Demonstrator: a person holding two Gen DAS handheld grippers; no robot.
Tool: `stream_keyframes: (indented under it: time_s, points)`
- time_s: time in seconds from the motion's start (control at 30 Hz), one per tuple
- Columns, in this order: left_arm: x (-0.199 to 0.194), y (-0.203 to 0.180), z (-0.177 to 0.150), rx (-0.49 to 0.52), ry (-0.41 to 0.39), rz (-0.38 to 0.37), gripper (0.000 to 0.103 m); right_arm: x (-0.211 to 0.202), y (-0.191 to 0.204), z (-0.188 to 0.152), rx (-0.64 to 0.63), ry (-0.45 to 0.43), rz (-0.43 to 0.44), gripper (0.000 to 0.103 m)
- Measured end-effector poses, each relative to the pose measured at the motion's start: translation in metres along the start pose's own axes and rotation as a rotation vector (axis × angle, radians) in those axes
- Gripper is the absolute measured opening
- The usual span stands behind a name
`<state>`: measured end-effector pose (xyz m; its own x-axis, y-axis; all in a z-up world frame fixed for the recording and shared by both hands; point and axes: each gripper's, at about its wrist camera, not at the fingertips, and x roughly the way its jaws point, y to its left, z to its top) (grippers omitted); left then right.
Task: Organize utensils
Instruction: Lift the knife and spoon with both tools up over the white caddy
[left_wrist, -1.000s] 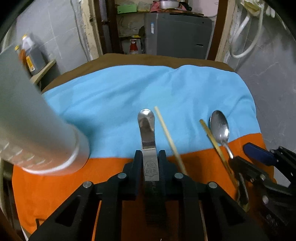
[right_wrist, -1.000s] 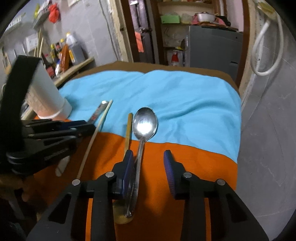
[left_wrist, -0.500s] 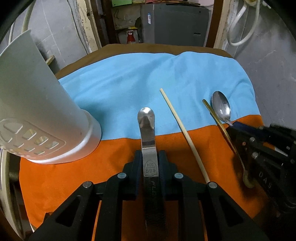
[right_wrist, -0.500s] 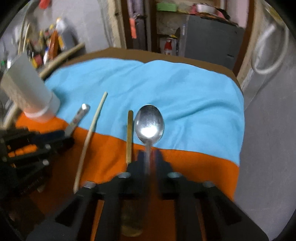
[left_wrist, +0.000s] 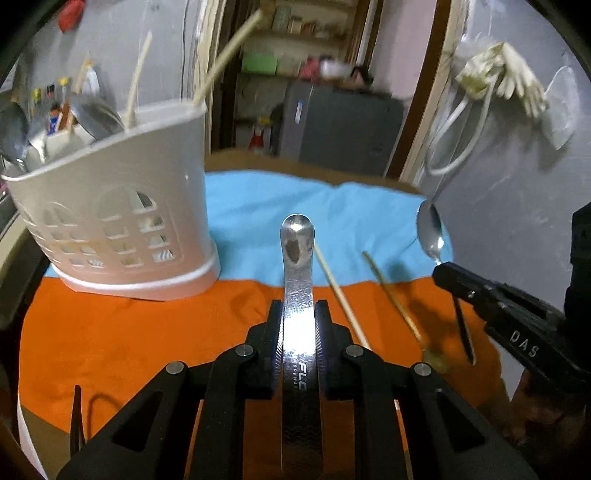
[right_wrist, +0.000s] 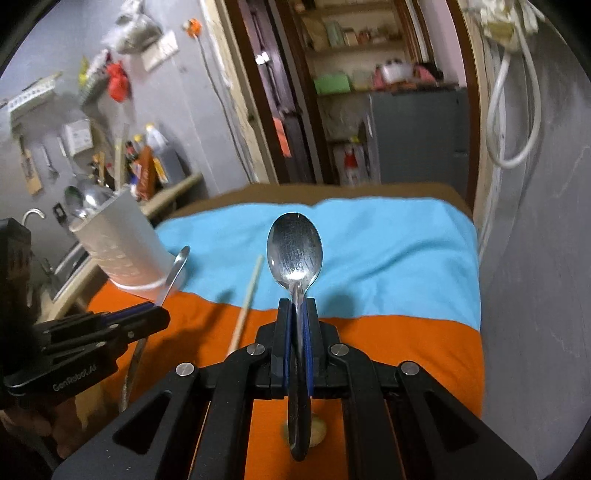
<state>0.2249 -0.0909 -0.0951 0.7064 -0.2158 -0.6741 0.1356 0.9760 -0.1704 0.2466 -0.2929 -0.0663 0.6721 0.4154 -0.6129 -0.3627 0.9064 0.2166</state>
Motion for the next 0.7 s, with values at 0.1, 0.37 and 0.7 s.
stream_keyframes:
  time_s: [0.1,0.37,0.7]
  points:
    - [-0.015,-0.003,0.001,-0.014,-0.076,-0.007,0.013,-0.013,0.007,0.0,0.01,-0.066,0.031,0.004]
    - [-0.053,-0.003,0.019,-0.013,-0.259,0.005,0.013,-0.045,0.034,0.022,0.027,-0.255,0.119,0.004]
    - [-0.1,0.026,0.045,-0.028,-0.422,0.01,0.013,-0.061,0.08,0.07,0.004,-0.443,0.191,0.004]
